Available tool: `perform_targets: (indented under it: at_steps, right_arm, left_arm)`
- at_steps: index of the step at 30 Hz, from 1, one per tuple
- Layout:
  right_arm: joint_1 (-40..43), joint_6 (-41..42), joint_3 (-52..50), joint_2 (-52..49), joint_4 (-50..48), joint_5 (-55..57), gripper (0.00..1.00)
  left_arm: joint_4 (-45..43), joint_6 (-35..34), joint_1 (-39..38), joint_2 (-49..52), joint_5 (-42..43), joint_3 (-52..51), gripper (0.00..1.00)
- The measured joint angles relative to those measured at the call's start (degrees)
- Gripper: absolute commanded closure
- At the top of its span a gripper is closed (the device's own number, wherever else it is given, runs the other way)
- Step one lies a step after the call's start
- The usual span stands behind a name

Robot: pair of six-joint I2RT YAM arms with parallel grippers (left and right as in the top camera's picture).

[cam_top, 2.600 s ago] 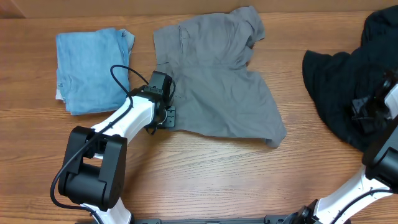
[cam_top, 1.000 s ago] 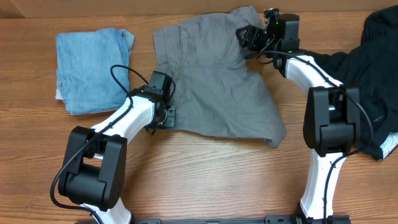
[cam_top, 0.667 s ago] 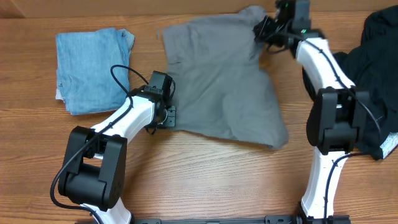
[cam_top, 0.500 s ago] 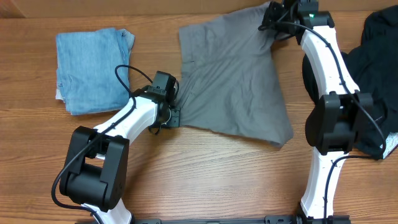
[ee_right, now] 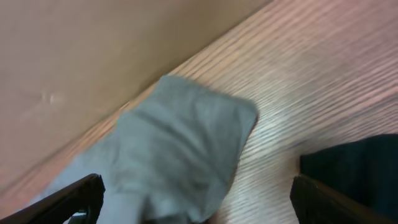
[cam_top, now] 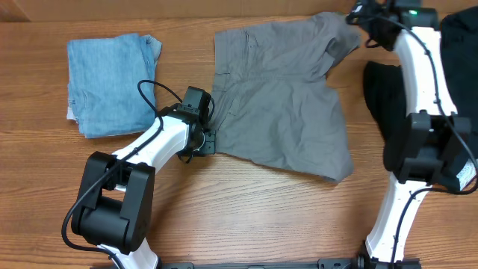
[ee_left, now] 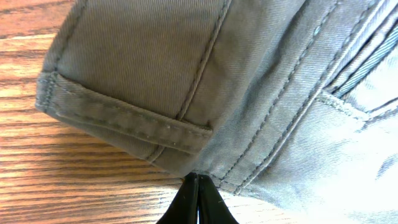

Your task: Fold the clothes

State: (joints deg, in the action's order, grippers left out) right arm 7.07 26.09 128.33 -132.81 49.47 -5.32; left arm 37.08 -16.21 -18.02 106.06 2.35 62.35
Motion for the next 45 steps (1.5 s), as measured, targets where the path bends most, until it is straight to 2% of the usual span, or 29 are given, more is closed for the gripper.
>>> perform_targets:
  at_steps: [4, 7, 13, 16, 18, 21, 22, 27, 31, 37, 42, 43, 45]
  right_arm:
    - [3.26, 1.53, -0.13, -5.84, -1.68, -7.85, 0.18]
    - [3.17, 2.40, -0.61, -10.75, -2.27, -13.25, 0.18]
    - [2.21, 4.63, -0.66, -13.97, -5.60, -17.66, 0.18]
    - [2.01, 6.32, -0.66, -14.45, -8.26, -21.81, 0.30]
    - [1.77, 6.73, -0.66, -14.91, -8.79, -23.56, 0.43]
    - [1.01, 6.99, -0.66, -15.34, -10.64, -25.81, 0.78]
    - [0.74, 7.19, -0.66, -15.37, -11.26, -26.60, 0.96]
    - [0.46, 7.52, -0.61, -15.37, -11.32, -31.56, 0.96]
    - [2.16, 7.69, 1.64, -15.34, -5.44, -32.13, 0.96]
    - [4.50, 3.34, 7.87, -11.45, 8.63, -13.92, 0.96]
    - [2.56, 0.87, 10.01, -7.41, 11.58, -0.09, 0.96]
    - [2.08, 0.61, 10.03, -7.28, 11.67, 2.78, 0.80]
    - [1.42, 0.26, 10.03, -7.28, 11.98, 6.34, 0.39]
  left_arm:
    - [0.02, 0.00, 0.00, 0.00, 0.00, 0.00, 0.96]
    - [0.04, 0.00, 0.00, 0.00, 0.00, 0.00, 0.96]
    - [0.07, 0.00, 0.00, 0.00, 0.00, 0.00, 0.96]
    - [0.04, 0.00, 0.00, 0.00, 0.00, 0.00, 0.96]
    - [0.04, 0.00, 0.00, 0.00, 0.00, 0.00, 0.96]
    - [0.07, 0.00, 0.00, 0.00, 0.00, 0.00, 0.96]
    - [0.07, 0.00, 0.00, 0.00, 0.00, 0.00, 0.96]
    - [0.09, 0.00, 0.00, 0.00, 0.00, 0.00, 0.96]
    - [0.57, 0.00, 0.00, 0.00, -0.02, 0.00, 0.96]
    - [0.87, 0.00, 0.00, 0.00, -0.28, 0.00, 0.96]
    - [1.31, -0.46, 0.00, 0.00, -0.72, 0.00, 0.96]
    - [1.73, -0.61, 0.00, 0.00, -0.92, 0.00, 0.96]
    - [2.36, -0.85, 0.00, 0.00, -1.40, 0.02, 0.96]
